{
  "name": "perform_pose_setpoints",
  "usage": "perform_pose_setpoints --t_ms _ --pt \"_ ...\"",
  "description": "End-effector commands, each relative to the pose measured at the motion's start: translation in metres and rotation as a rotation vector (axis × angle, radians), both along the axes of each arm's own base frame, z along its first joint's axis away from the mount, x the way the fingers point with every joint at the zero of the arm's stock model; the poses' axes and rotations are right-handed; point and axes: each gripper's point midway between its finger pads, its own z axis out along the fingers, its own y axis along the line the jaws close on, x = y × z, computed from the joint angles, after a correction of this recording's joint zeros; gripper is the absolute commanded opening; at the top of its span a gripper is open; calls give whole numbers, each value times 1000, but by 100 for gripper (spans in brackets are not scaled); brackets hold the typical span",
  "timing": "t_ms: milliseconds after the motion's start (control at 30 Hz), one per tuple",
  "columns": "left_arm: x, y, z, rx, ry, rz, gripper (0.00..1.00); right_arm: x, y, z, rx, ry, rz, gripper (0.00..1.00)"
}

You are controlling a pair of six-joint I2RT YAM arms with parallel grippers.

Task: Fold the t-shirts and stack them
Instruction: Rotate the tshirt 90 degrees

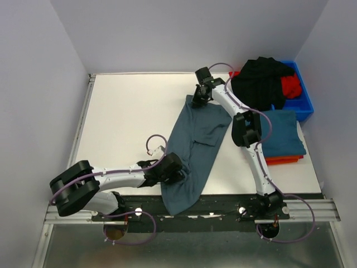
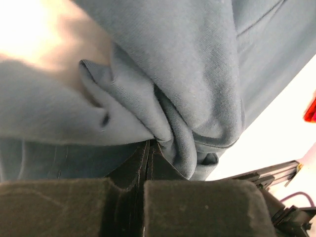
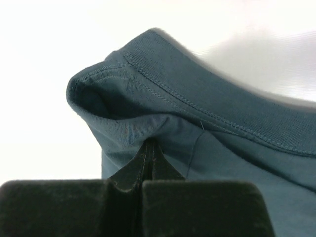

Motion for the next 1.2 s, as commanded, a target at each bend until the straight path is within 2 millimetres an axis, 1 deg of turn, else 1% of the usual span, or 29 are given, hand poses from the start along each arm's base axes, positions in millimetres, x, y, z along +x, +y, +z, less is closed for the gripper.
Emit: perform_pose_setpoints --t_ms 0,33,67,133,200,267,300,333,400,433,467,500,533,567,633,667,700,733,767,800,833,867,900,933,1000,1067,1133,1167 --pt "-48 25 -24 176 162 -35 0 -2 56 -2 156 -28 104 1" --pt "-50 25 -21 188 158 -41 0 -3 64 -1 167 -39 120 1" --pt "-51 26 -19 201 158 -38 0 -2 76 4 183 -63 142 1" --pt "-55 37 -17 222 169 -6 0 -3 99 16 229 -103 190 1" --pt "-59 49 -16 211 172 30 0 -1 112 29 268 -142 218 1" --pt "-56 59 -7 191 135 64 0 0 122 46 293 -185 248 1" --pt "-53 67 2 194 105 82 0 0 126 58 311 -213 277 1" --pt "-46 71 15 191 63 103 0 -2 128 68 321 -233 306 1" --pt "-34 81 41 183 -24 129 0 -7 124 98 317 -296 353 1" --pt "-27 84 54 179 -71 138 0 -11 119 105 302 -318 363 1" --pt "-21 86 67 165 -112 140 1 -13 111 123 285 -360 355 1" --pt "-14 89 78 162 -153 141 2 -19 103 129 267 -381 350 2" --pt "-6 91 88 159 -189 138 4 -24 94 144 256 -418 335 7" --pt "1 91 96 152 -226 127 5 -29 83 146 239 -436 312 13" --pt "19 91 109 148 -287 99 8 -47 64 161 225 -472 276 21" --pt "28 88 115 154 -331 55 9 -56 52 155 212 -459 247 25" --pt "39 90 119 158 -358 47 10 -65 41 159 215 -462 222 29" --pt "52 93 122 163 -375 61 11 -76 31 156 211 -455 205 31" --pt "63 93 124 166 -401 54 20 -87 19 146 194 -430 176 31" --pt "77 97 125 177 -422 55 25 -97 9 143 184 -424 152 31" --pt "90 96 126 174 -442 51 25 -107 -3 133 164 -405 129 31" --pt "105 101 127 181 -455 68 29 -115 -16 130 145 -401 103 31" --pt "117 104 120 198 -444 72 35 -124 -27 122 126 -386 83 31" --pt "129 103 118 196 -443 63 39 -134 -38 113 112 -364 72 31" --pt "150 103 112 203 -432 40 42 -153 -60 92 83 -308 50 33" --pt "168 101 111 213 -439 15 49 -165 -76 82 68 -279 40 36" --pt "183 96 112 212 -450 -14 56 -173 -88 67 59 -241 30 44" --pt "188 95 109 213 -448 -24 58 -175 -94 61 58 -222 22 46"
